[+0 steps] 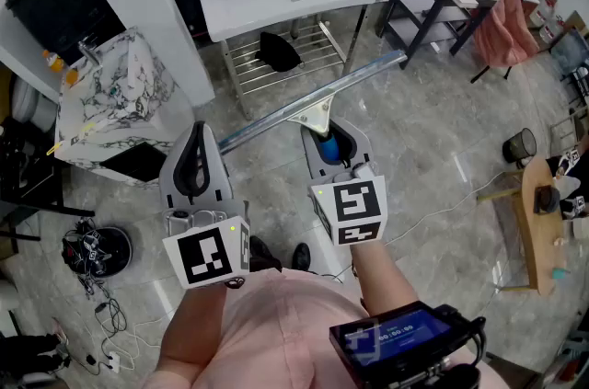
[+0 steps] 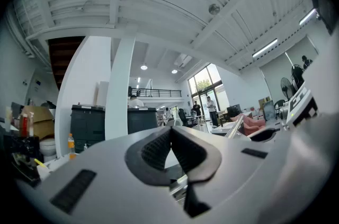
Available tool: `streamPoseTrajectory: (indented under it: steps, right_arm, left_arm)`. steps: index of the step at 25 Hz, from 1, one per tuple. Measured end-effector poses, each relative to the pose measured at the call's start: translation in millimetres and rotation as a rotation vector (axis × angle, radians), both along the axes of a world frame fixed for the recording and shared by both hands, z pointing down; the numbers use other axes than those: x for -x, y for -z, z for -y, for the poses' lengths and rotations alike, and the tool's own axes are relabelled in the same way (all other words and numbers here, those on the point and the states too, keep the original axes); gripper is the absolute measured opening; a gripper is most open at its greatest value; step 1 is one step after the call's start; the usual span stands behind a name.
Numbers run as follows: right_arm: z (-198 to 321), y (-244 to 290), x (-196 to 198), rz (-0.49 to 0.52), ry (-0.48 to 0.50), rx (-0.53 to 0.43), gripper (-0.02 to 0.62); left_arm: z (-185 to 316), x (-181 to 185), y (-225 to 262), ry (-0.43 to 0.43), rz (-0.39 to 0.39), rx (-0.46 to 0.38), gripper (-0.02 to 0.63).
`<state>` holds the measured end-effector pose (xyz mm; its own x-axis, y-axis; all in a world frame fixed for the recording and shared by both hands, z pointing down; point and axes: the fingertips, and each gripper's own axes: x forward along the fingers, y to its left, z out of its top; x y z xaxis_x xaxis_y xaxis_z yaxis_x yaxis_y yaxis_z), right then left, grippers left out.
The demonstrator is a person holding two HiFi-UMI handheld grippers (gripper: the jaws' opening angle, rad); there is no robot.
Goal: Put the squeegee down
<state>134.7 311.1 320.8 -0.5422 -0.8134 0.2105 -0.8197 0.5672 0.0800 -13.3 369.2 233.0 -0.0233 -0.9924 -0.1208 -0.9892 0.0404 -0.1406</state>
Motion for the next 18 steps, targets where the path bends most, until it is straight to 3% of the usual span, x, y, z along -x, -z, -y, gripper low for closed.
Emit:
streamPoseTrajectory:
  steps: [18]
  right_arm:
    - [21, -5, -26, 0.023, -0.022, 0.014, 0.109]
  left_arm:
    - [16, -19, -10, -0.004, 0.003, 0.021, 0.009]
